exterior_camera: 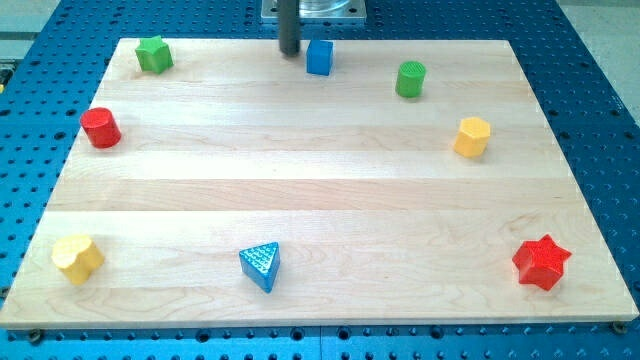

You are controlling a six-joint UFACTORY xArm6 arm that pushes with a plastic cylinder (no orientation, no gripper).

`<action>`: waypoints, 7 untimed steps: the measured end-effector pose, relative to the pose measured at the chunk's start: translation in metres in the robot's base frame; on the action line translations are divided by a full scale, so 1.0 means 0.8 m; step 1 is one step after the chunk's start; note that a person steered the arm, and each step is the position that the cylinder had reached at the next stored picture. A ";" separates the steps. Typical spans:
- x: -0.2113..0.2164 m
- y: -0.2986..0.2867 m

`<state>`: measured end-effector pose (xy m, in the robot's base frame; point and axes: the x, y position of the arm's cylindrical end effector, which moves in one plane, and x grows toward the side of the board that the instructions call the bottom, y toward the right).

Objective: Place the green circle and blue cube in a horizontal line

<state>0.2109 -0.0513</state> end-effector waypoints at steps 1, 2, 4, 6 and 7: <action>0.003 0.003; 0.002 0.004; 0.002 0.004; 0.024 0.071; 0.058 0.084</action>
<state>0.2570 0.0159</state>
